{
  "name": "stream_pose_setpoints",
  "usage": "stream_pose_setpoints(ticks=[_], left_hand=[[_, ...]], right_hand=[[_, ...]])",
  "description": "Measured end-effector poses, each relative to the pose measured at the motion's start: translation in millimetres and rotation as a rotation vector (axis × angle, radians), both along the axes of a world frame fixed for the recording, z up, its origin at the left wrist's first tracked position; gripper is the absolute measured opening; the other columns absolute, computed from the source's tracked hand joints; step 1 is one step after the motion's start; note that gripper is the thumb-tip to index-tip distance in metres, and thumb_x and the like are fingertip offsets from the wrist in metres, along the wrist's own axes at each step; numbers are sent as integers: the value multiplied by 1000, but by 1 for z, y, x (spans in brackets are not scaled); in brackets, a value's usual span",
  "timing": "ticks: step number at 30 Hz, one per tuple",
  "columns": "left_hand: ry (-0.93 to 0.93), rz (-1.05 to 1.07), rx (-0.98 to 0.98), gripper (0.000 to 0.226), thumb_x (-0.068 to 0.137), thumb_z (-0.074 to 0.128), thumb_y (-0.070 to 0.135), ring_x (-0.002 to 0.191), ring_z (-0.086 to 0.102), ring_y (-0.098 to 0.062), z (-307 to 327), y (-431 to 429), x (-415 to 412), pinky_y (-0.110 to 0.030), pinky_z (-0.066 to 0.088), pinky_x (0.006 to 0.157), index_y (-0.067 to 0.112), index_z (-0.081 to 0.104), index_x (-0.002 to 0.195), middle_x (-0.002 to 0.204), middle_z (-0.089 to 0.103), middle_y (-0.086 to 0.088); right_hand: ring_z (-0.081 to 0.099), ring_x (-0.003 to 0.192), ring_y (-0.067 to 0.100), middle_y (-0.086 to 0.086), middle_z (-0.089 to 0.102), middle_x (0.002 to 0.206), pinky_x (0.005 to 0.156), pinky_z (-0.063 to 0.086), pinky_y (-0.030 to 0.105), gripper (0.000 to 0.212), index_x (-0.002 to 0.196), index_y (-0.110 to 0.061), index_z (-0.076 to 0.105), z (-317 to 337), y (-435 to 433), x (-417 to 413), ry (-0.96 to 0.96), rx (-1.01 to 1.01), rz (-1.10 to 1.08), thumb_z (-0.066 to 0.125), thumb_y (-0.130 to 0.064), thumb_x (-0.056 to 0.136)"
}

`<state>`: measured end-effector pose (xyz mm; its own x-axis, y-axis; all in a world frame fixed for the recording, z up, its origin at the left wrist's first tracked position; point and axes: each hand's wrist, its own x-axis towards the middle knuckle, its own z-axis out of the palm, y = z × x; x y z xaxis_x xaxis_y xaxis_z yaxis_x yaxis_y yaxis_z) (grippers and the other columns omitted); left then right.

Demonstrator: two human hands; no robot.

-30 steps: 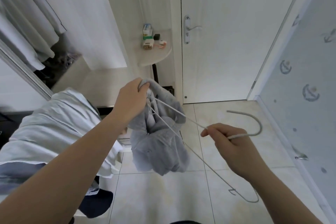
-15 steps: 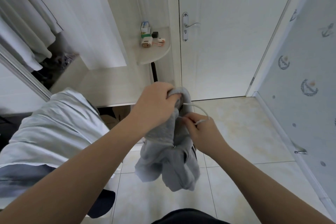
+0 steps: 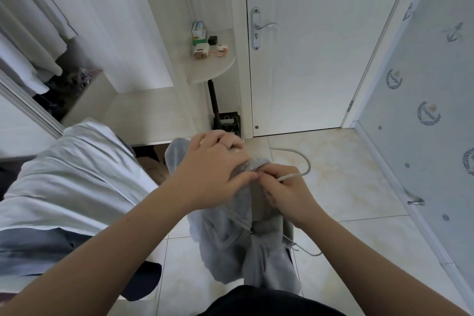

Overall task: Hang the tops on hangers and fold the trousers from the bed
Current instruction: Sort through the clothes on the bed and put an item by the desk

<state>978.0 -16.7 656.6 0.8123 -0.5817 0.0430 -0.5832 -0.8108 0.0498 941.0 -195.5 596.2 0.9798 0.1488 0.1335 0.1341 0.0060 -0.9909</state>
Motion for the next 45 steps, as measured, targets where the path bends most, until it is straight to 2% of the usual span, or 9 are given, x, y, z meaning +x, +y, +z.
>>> stream_pose_setpoints(ticks=[6, 11, 14, 18, 23, 26, 36, 41, 45], left_hand=[[93, -32, -118, 42, 91, 30, 72, 61, 45, -6, -19, 16, 2, -28, 34, 57, 35, 30, 71, 65, 44, 11], [40, 177, -453, 31, 94, 49, 60, 57, 49, -3, -33, 39, -4, -20, 31, 56, 35, 45, 75, 60, 50, 13], [-10, 294, -698, 37, 91, 52, 64, 62, 58, -7, -33, 45, -10, -16, 41, 57, 28, 58, 83, 66, 60, 8], [17, 376, -960, 29, 88, 57, 60, 79, 68, -1, -27, 35, -19, -12, 49, 64, 33, 62, 97, 86, 70, 19], [66, 427, -1150, 38, 89, 63, 54, 69, 67, -4, -32, 36, -24, -21, 55, 66, 44, 54, 125, 75, 69, 13], [49, 379, -1140, 28, 97, 61, 44, 91, 68, 0, -38, 41, -28, -18, 55, 81, 48, 62, 125, 99, 71, 23], [107, 401, -1025, 20, 97, 50, 39, 77, 59, -9, -51, 55, -41, -14, 43, 71, 29, 64, 87, 78, 62, 7], [158, 414, -920, 29, 96, 52, 44, 72, 55, -24, -52, 67, -45, -31, 44, 66, 23, 65, 83, 72, 58, -7], [161, 420, -905, 21, 101, 57, 32, 73, 56, -31, -52, 85, -49, -46, 47, 68, 23, 68, 85, 73, 60, -11]], right_hand=[[60, 62, 4, -9, 71, 70, 61, 46, 21, 23, 82, -12, 74, 10, -15, 0, -19, -143, -39, 61, 5, 90], [59, 113, 13, -8, 65, 118, 94, 46, 25, 27, 114, -14, 66, -11, -35, -9, -400, -488, -376, 69, -9, 88], [61, 107, 9, -11, 64, 117, 89, 51, 32, 35, 123, -17, 61, -29, -26, -18, -322, -462, -181, 66, -13, 88], [42, 132, 11, -9, 50, 142, 112, 33, 35, 68, 148, -27, 40, -52, 1, -15, -160, -615, 152, 70, -24, 86], [52, 117, 11, -16, 61, 109, 118, 17, 40, 35, 119, -30, 56, -64, 16, -7, -205, -711, 147, 57, -36, 85], [55, 109, 14, -17, 55, 87, 118, 15, 50, 16, 95, -25, 60, -81, 11, -2, -225, -880, 184, 64, -39, 87], [19, 150, 12, -19, 65, 113, 112, -19, 65, 33, 104, -37, 60, -106, -30, 35, -91, -1379, 321, 57, -57, 77], [34, 142, 17, -20, 62, 114, 115, -13, 62, 33, 103, -39, 57, -99, -51, 42, -199, -1441, 236, 55, -53, 74], [59, 112, 26, -12, 67, 90, 113, 21, 56, 17, 88, -27, 62, -86, -76, 51, -505, -1377, 76, 68, -28, 72]])
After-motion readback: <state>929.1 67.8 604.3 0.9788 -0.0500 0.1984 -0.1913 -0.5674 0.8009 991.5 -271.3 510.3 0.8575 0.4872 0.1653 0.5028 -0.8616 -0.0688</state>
